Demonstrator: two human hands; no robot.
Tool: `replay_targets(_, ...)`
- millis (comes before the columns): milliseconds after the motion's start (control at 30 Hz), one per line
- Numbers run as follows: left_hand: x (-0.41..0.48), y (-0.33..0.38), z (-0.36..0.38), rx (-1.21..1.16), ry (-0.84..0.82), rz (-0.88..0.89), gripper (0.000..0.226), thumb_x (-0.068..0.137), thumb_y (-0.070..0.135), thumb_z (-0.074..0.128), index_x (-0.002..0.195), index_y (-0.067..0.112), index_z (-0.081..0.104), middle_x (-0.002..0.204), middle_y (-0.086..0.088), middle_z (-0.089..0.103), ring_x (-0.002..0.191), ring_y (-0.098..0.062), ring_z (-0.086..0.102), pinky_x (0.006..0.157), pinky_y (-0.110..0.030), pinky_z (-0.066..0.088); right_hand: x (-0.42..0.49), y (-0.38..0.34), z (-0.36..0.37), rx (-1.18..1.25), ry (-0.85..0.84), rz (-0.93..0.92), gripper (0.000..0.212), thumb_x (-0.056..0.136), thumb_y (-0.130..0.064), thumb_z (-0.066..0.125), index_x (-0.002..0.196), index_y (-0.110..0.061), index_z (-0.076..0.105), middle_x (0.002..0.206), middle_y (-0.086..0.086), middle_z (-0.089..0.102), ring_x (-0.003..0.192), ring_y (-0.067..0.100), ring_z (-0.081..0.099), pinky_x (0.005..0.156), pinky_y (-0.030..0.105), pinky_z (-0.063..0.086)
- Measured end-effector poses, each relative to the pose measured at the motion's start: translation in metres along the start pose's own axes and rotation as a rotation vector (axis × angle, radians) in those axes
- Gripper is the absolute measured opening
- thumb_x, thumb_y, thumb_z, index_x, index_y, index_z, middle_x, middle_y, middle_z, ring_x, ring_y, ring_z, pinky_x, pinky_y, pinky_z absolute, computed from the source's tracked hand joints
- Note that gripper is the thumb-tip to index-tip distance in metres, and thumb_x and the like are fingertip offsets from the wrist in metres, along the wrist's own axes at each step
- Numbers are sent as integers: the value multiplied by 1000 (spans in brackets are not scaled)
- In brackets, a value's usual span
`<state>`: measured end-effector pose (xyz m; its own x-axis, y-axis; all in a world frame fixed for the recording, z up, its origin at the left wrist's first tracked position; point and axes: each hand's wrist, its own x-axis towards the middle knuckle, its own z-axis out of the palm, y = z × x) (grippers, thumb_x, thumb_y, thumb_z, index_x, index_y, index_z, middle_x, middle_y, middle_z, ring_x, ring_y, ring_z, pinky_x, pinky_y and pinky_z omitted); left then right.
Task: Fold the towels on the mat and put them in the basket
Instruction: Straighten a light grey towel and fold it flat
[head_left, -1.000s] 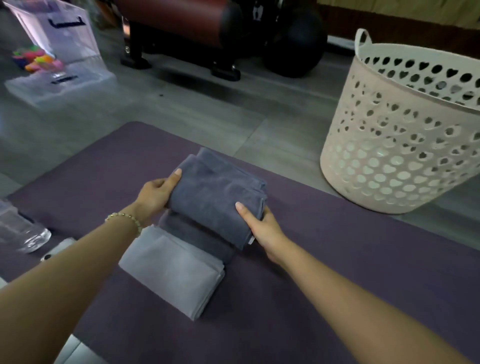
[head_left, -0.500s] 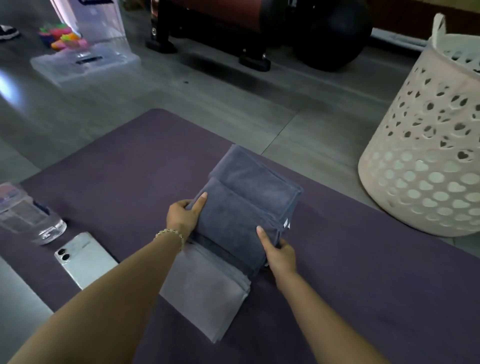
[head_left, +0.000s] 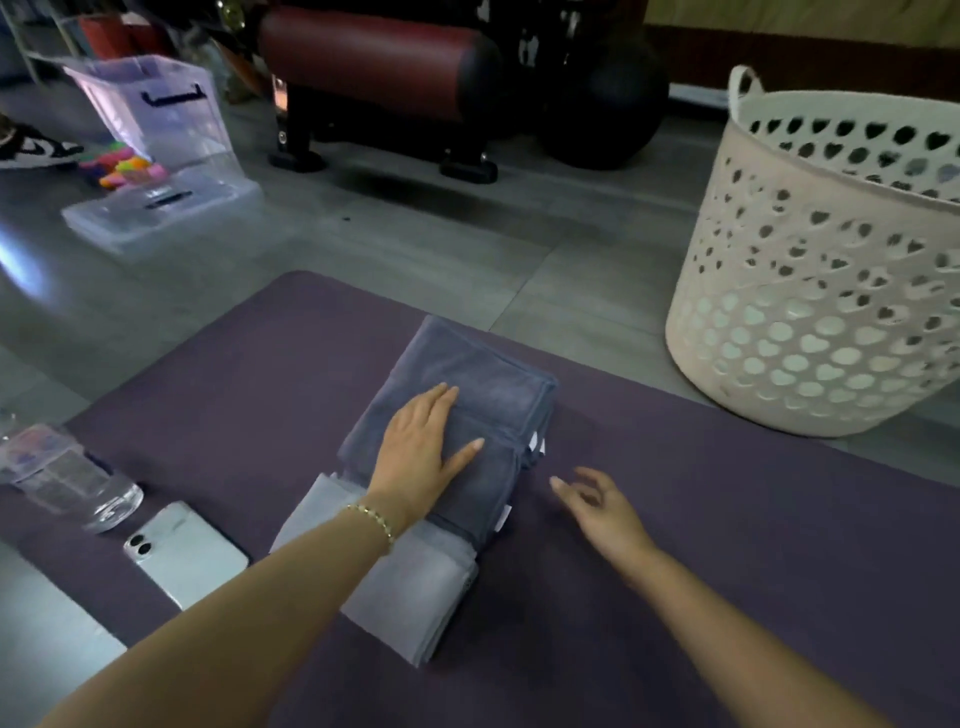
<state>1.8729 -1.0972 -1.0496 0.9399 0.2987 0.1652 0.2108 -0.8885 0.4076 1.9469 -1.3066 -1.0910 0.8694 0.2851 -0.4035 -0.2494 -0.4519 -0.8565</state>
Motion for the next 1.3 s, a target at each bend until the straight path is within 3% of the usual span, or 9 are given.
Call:
replay_targets(167,4,100,38,82,-216,228,93,77,76,12,146,16,32,149,-1,36,138,-19,31,115,-31,18,-30,36,-139,-356,111,-74,73,86,-42,64,146,-17,31,152,2,31,138,17,34,110,26,26)
replay_targets(433,-19,300,134,146,-446,489,63,96,56,30,145,17,29,149,1,34,138,-18,28,114,-30,17,-123,124,-342,-748,300,59,80,87,-52,59,151,-23,20,160,-3,8,146,15,15,117,29,17)
replay_targets(667,-65,405,202,119,-589,565,62,96,57,27,143,18,34,145,1,40,135,-18,34,113,-30,20,-183,210,-460,-694,509,293,79,84,-49,63,147,-18,28,157,3,20,144,18,20,116,31,19)
replay_targets(833,-84,405,235,111,-678,408,91,77,80,9,140,21,39,141,3,46,131,-18,39,111,-30,27,-193,261,-487,-603,597,438,83,84,-49,64,148,-17,24,157,4,18,145,22,17,115,35,18)
replay_targets(967,-89,400,255,66,-689,287,59,96,56,30,141,19,38,143,1,40,133,-20,35,110,-33,28,-170,280,-481,-158,562,490,111,59,-65,77,145,-14,28,131,9,48,122,24,46,106,35,35)
replay_targets(1067,-85,406,263,53,-648,228,55,97,53,31,140,19,40,138,-1,39,130,-22,32,106,-36,32,-146,301,-473,-306,626,533,89,62,-75,63,118,-6,56,108,11,64,109,27,56,97,34,41)
replay_targets(1133,-85,412,266,15,-644,179,55,97,53,31,139,19,41,136,-3,38,128,-24,33,106,-37,32,-140,311,-467,-387,644,536,79,59,-78,59,94,-8,58,94,8,67,99,25,58,86,33,45)
replay_targets(1200,-87,416,267,-35,-649,147,54,97,52,31,139,18,42,136,-5,39,129,-25,33,106,-37,31,-141,314,-461,-396,667,504,51,72,-56,70,84,-12,47,87,5,62,93,26,56,74,30,42)
replay_targets(1300,-95,421,267,-112,-654,168,51,97,50,34,136,19,46,137,-2,43,130,-24,34,109,-36,27,-145,315,-457,-446,681,469,30,86,-31,65,69,-14,46,73,4,56,80,27,56,65,29,39)
